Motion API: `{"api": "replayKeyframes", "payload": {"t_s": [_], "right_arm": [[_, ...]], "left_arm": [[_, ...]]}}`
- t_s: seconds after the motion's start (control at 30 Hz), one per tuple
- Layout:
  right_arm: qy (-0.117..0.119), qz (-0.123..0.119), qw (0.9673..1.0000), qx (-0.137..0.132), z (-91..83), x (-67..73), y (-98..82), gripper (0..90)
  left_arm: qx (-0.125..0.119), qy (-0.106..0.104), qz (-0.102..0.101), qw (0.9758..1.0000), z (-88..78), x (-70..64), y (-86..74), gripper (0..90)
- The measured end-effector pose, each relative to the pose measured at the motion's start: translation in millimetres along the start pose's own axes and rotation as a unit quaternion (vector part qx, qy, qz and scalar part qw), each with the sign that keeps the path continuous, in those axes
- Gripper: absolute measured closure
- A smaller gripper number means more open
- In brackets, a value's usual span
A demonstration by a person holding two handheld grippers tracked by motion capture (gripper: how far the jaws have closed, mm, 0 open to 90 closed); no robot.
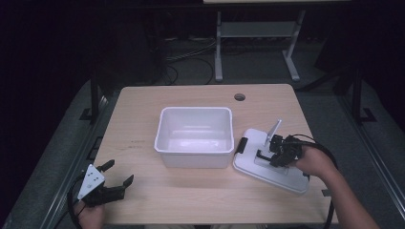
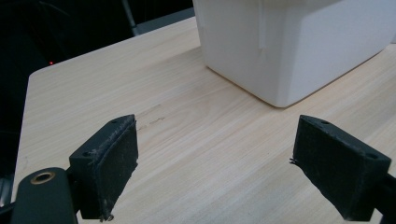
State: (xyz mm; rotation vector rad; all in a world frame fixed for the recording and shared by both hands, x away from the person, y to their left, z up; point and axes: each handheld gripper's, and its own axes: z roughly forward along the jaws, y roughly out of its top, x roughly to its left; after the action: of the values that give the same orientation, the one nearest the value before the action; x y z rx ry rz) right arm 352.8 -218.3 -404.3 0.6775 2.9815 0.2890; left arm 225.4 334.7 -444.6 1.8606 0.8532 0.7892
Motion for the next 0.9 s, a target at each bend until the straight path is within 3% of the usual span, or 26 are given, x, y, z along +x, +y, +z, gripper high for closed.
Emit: {"api": "replayKeyframes", "payload": {"t_s": [0.4,0.9], "right_arm": [[-0.017,0.004,0.9998,-0.002,-13.5,-6.0,1.4,73.7],[-0.018,0.023,0.9996,0.003,-12.6,-20.7,5.8,77.3]], "left_arm": [[-0.001,-0.001,0.000,1.0000,-0.1,0.0,0.1,13.5],[-0.001,0.000,-0.001,1.0000,-0.2,0.5,-0.3,13.5]]}}
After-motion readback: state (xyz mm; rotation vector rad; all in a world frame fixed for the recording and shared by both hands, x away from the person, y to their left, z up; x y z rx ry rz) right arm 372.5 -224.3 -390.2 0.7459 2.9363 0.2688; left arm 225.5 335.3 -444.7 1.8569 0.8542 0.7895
